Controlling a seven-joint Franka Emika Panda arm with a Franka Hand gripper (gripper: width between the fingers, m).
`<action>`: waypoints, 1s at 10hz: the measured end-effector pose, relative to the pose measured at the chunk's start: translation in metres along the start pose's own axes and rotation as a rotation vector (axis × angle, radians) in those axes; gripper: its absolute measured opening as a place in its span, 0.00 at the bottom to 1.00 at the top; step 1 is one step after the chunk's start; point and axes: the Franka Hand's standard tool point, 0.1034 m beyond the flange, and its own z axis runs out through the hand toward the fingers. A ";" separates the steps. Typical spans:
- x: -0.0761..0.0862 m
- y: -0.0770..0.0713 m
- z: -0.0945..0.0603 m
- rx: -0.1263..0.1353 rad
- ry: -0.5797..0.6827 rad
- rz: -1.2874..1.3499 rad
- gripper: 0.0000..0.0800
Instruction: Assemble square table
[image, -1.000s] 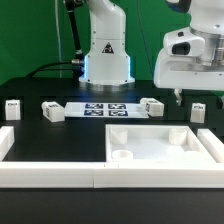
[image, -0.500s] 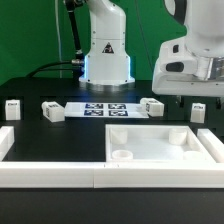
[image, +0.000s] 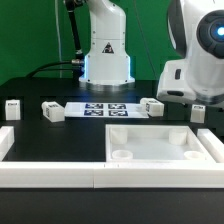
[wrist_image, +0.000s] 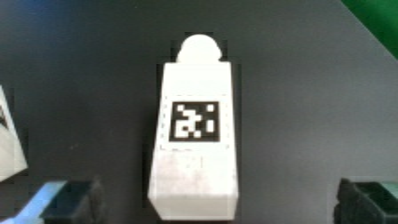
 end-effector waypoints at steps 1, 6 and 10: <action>0.000 0.000 0.000 0.000 0.002 0.000 0.81; -0.003 0.003 0.033 -0.006 -0.007 0.012 0.81; -0.003 0.003 0.032 -0.005 -0.006 0.012 0.56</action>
Offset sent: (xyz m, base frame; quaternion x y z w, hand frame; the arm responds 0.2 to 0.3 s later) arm -0.0293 0.0169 -0.0155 0.0276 -0.0169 0.0160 0.9993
